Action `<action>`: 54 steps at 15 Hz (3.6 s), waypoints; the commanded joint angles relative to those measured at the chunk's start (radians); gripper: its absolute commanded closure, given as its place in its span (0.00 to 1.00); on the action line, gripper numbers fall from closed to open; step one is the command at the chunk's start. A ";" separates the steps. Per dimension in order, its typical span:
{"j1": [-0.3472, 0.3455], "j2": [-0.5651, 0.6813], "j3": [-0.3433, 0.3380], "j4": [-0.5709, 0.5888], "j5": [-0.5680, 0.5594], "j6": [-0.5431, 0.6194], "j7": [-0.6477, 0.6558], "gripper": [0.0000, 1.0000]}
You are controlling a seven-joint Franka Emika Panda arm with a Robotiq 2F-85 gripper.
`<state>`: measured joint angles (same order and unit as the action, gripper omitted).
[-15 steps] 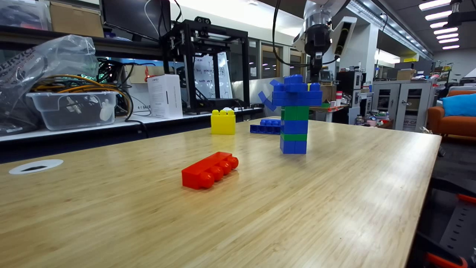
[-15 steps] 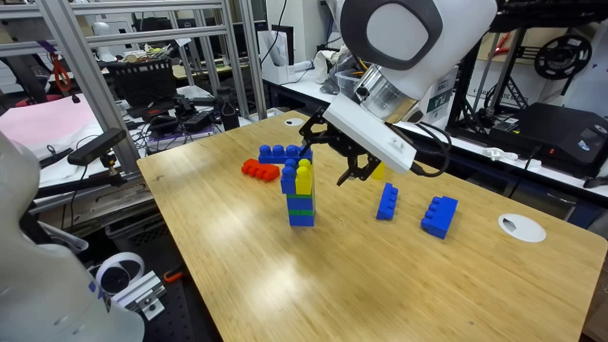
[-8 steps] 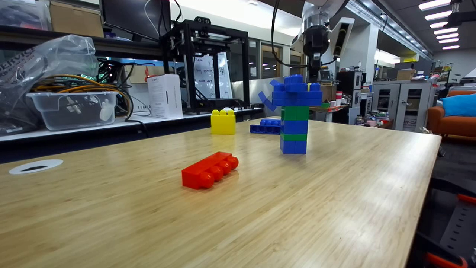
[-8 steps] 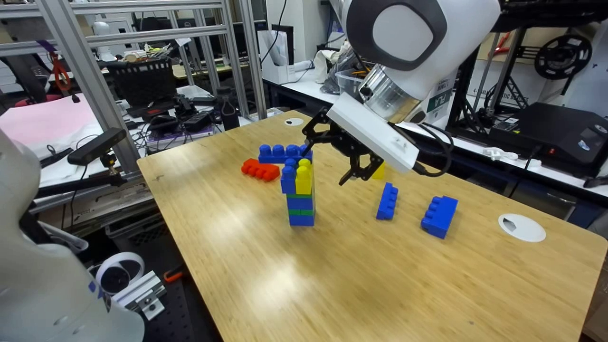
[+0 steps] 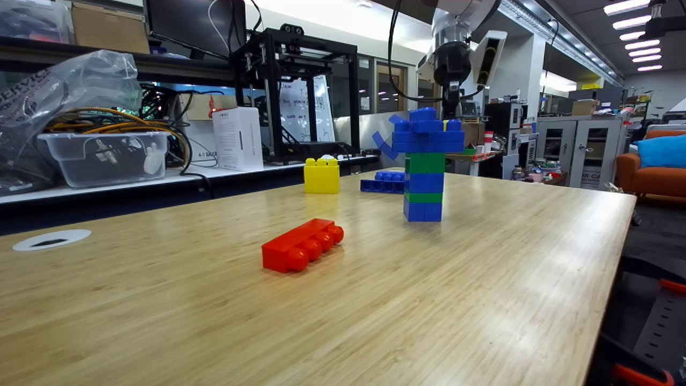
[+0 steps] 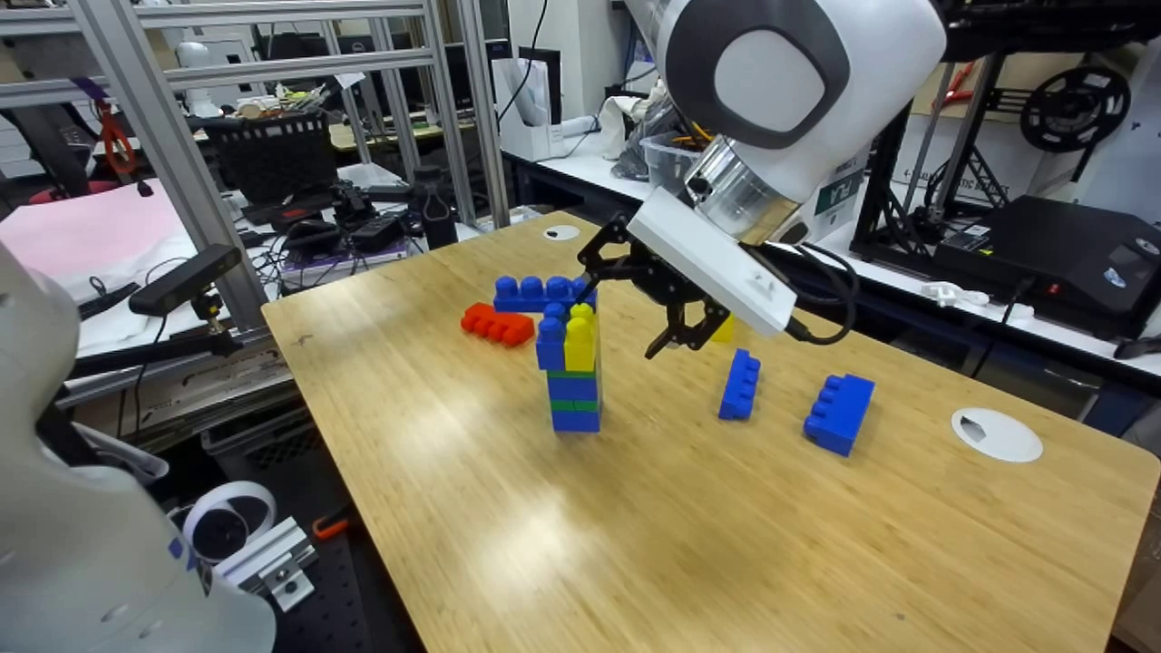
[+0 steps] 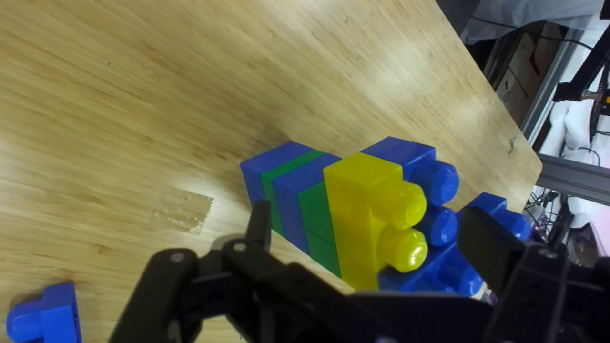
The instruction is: Knock down the building blocks
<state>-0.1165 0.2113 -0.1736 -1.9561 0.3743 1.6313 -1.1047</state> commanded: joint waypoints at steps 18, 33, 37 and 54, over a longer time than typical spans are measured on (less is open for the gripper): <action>-0.226 0.614 0.152 0.733 0.115 -0.724 -0.059 0.00; -0.192 0.542 0.157 0.532 0.061 -0.604 -0.049 0.00; -0.192 0.489 0.152 0.410 0.109 -0.493 -0.038 0.00; -0.206 0.277 0.120 0.137 0.167 -0.407 -0.056 0.00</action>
<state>-0.3129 0.5401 -0.0400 -1.7545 0.5051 1.2155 -1.1488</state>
